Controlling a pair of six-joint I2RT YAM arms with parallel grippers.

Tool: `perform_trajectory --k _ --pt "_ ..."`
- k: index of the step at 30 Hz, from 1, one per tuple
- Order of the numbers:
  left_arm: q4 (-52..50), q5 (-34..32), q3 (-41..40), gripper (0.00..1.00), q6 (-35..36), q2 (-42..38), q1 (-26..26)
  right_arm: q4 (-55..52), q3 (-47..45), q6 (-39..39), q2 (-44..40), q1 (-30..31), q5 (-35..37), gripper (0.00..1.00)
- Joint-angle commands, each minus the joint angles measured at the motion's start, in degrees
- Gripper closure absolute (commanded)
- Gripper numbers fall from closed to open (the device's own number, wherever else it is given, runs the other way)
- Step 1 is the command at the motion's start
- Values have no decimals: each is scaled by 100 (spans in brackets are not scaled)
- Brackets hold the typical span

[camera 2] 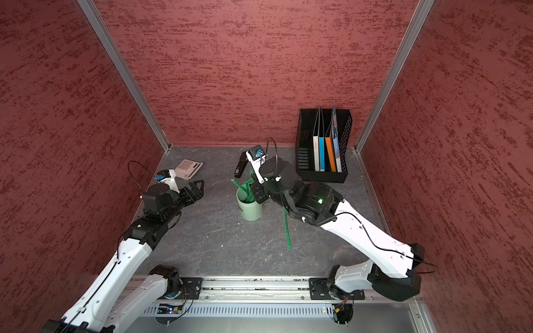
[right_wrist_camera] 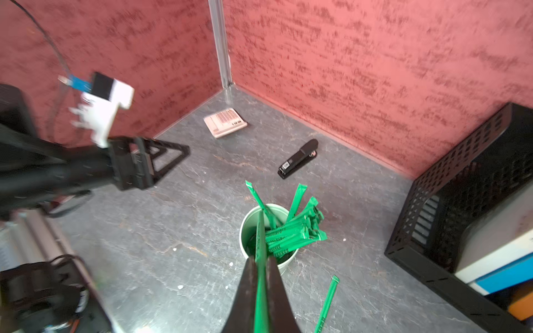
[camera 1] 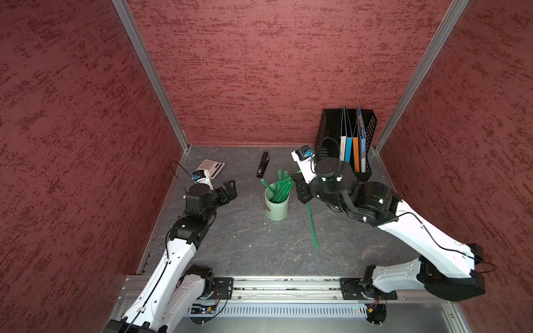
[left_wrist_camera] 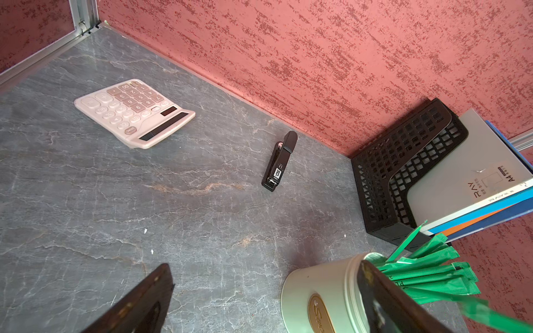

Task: Take the straws out of the storage container
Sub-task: Pick up the straw from the container, then place the straw at the center of the board.

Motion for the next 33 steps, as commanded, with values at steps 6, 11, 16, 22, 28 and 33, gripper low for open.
perform_trajectory --k 6,11,16,22,28,33 --pt "249 194 -215 0 -130 -163 68 -4339 3806 491 1764 -47 -949 100" --pt "160 242 -247 0 -44 -278 97 -4996 3558 890 2002 -775 -2194 100" --pt "23 212 -286 0 81 -430 145 -5004 2748 1055 1821 -1257 -2585 100" --pt "55 298 -312 0 166 -412 212 -4995 1406 1238 1545 -1676 -2759 100" --pt "151 431 -370 0 213 -312 237 -4743 209 1349 1370 -1941 -2592 100" --pt "201 491 -462 0 230 -280 243 -4105 -746 1308 1354 -2148 -2685 100"
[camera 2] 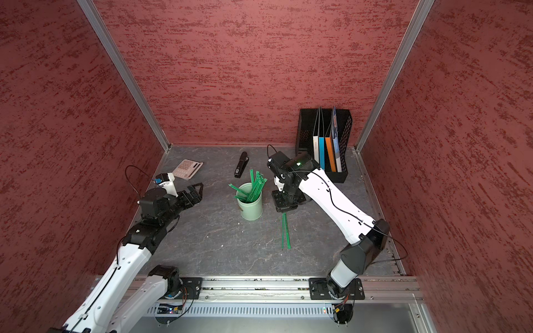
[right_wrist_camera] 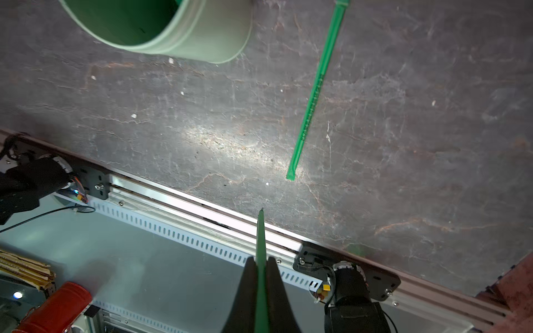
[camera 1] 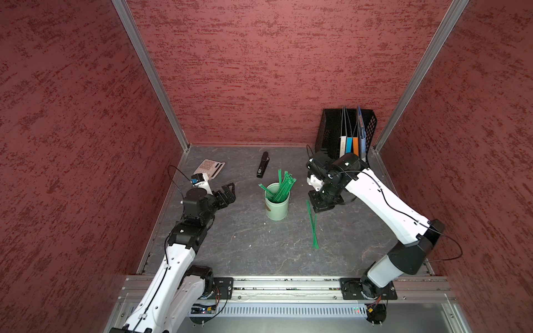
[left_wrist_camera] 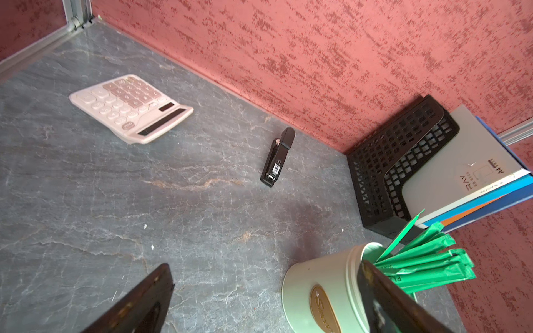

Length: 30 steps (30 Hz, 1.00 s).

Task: Take the straws out of the storage container
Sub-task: Place the straw at the center of the board.

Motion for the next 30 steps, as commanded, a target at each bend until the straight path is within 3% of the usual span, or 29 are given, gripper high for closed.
perform_trajectory --k 1,5,16,30 --pt "111 102 -113 0 141 9 43 4 -509 41 -95 -142 -98 100" --pt "85 102 -147 0 195 26 43 288 -922 -78 138 -248 198 100" --pt "145 165 -173 0 230 208 69 507 -737 -493 881 -868 552 100" --pt "193 157 -153 0 210 490 69 947 -212 -1098 1983 -1554 151 100"
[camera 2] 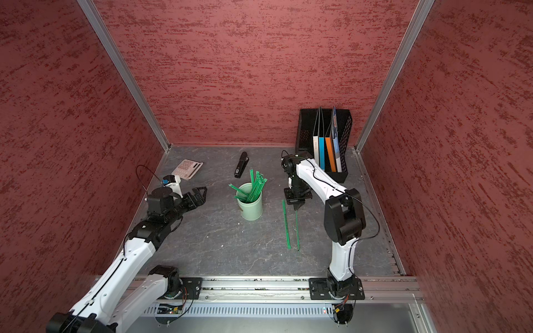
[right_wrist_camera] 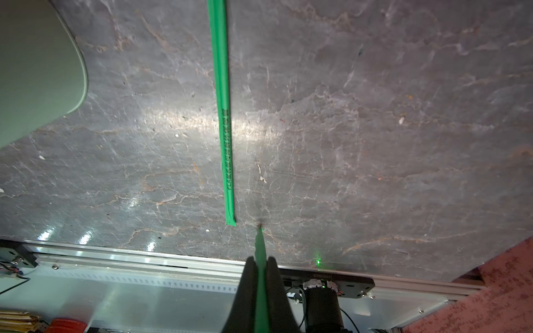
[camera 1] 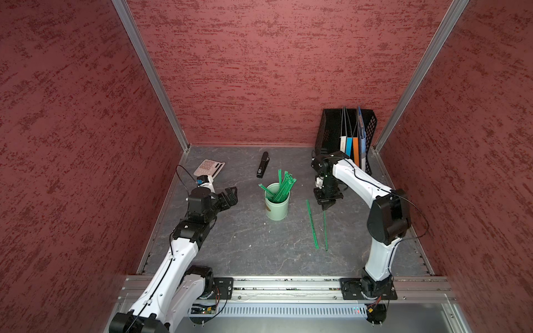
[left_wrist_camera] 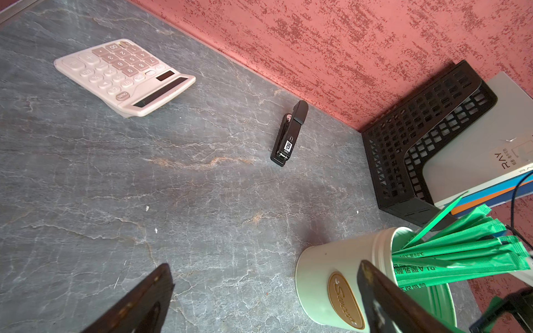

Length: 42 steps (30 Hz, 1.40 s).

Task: Take the straws out of the storage container
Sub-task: Place the straw at the center of the board.

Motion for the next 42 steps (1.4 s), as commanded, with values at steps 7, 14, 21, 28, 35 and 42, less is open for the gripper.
perform_trajectory --k 7,14,21,28,35,42 --pt "101 -9 69 0 86 175 37 485 63 -322 565 -144 -178 100" --pt "114 48 109 0 77 329 37 670 131 -336 783 -187 -268 100" --pt "41 17 140 0 110 280 37 836 196 -354 1101 -278 -369 100" --pt "-80 -14 189 0 156 245 36 920 418 -376 1458 -389 -461 100" --pt "-103 -35 212 0 152 247 37 918 585 -425 1593 -433 -485 99" --pt "-132 -42 233 0 163 243 37 943 598 -428 1699 -451 -523 96"
